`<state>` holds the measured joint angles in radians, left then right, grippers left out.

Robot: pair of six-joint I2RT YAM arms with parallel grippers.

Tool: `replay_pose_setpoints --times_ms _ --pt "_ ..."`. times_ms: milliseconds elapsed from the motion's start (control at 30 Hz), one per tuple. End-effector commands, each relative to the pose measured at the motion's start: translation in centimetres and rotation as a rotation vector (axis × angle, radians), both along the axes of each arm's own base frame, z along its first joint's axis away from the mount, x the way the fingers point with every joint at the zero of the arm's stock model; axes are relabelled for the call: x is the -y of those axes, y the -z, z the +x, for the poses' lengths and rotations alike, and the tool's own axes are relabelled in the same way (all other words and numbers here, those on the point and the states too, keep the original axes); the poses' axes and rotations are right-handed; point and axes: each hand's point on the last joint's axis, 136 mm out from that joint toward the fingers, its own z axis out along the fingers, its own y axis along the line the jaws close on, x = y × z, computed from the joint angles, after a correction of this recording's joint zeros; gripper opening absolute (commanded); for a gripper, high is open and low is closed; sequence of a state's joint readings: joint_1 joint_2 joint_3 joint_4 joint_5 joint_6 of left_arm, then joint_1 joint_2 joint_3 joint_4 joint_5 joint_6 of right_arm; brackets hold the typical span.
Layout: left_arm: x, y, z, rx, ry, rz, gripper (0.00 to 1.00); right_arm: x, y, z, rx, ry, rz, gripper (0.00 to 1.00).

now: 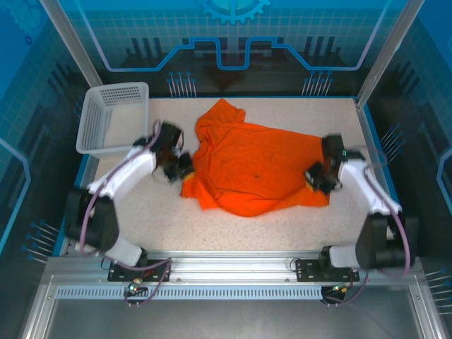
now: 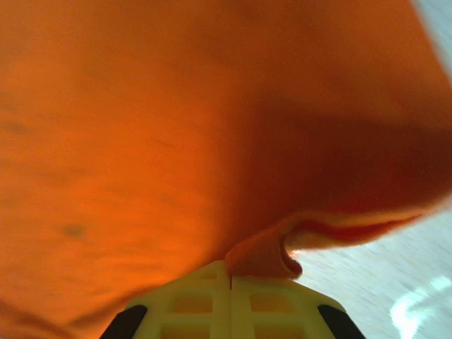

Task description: Fold and stack the t-shirts

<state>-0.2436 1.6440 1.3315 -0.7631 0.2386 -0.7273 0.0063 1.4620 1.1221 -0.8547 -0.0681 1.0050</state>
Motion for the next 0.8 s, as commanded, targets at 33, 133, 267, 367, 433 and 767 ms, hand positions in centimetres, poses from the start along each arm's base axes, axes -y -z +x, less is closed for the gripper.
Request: replay_pose_setpoints --times_ms 33,133,267,367,433,767 --pt "1.0 -13.2 12.9 0.347 0.033 -0.142 0.00 0.2 -10.2 12.8 0.372 -0.070 0.060 0.00" --pt "0.8 -26.9 16.1 0.723 0.080 -0.150 0.00 1.2 -20.1 15.7 0.623 -0.082 -0.018 0.00" --pt "0.7 -34.9 12.9 0.940 0.153 -0.142 0.00 1.7 -28.5 13.5 0.842 -0.126 -0.091 0.00" --pt "0.9 -33.1 10.3 0.909 0.210 -0.133 0.00 1.9 -31.1 9.0 0.967 -0.150 -0.141 0.00" --pt "0.5 -30.4 7.9 0.891 0.208 -0.129 0.00 1.6 -30.7 6.3 0.987 -0.172 -0.150 0.00" --pt "-2.9 -5.8 -10.0 0.313 0.120 -0.059 0.00 -0.3 -11.5 -6.7 0.485 -0.216 -0.036 0.00"
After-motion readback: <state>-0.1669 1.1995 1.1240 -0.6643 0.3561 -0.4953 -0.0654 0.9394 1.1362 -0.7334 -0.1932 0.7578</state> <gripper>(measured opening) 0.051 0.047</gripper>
